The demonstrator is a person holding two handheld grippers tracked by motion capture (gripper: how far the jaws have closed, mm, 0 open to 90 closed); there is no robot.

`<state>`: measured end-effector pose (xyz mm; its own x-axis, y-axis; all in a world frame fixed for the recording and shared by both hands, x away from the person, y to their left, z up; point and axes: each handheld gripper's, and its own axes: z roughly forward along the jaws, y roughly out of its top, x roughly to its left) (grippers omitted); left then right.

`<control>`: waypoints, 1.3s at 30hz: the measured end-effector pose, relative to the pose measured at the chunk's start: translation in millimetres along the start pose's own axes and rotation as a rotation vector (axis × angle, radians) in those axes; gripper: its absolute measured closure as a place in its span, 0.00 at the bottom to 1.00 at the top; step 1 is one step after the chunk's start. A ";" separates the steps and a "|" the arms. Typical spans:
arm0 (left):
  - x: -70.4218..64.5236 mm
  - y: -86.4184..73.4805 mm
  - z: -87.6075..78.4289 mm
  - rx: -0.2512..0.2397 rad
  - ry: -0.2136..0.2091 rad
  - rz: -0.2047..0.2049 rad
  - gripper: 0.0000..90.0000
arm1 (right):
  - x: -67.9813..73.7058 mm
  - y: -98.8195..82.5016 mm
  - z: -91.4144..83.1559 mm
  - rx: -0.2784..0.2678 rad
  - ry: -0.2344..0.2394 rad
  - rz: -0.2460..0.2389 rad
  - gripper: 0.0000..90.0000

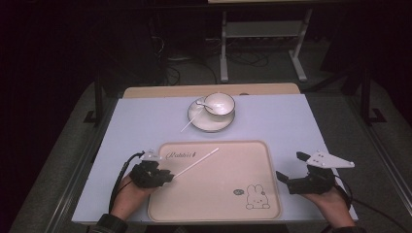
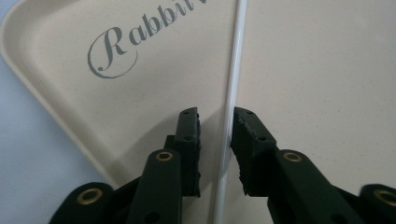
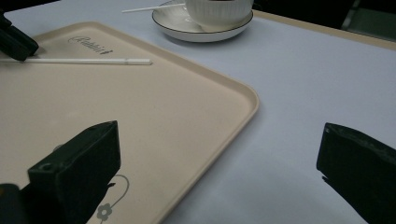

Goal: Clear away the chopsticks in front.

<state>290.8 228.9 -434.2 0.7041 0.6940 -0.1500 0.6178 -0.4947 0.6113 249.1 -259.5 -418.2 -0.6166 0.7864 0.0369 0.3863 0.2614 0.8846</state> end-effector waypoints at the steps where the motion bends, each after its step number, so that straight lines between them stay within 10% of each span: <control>1: 0.6 0.1 -0.1 0.000 -0.003 -0.002 0.74 | 0.0 0.0 0.1 0.001 0.000 0.000 0.00; 18: 30.0 47.1 5.9 -0.071 -0.027 0.031 0.17 | -0.4 -0.1 -0.1 -0.002 0.000 0.007 0.00; 39: 65.3 158.5 59.1 -0.142 0.053 0.093 0.17 | -3.9 -2.5 -3.0 -0.011 0.001 0.029 0.00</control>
<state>455.4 164.9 -393.1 0.7344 0.6770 -0.0491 0.4927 -0.4818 0.7246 248.5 -265.0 -419.1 -0.6058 0.7931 0.0625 0.3964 0.2327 0.8881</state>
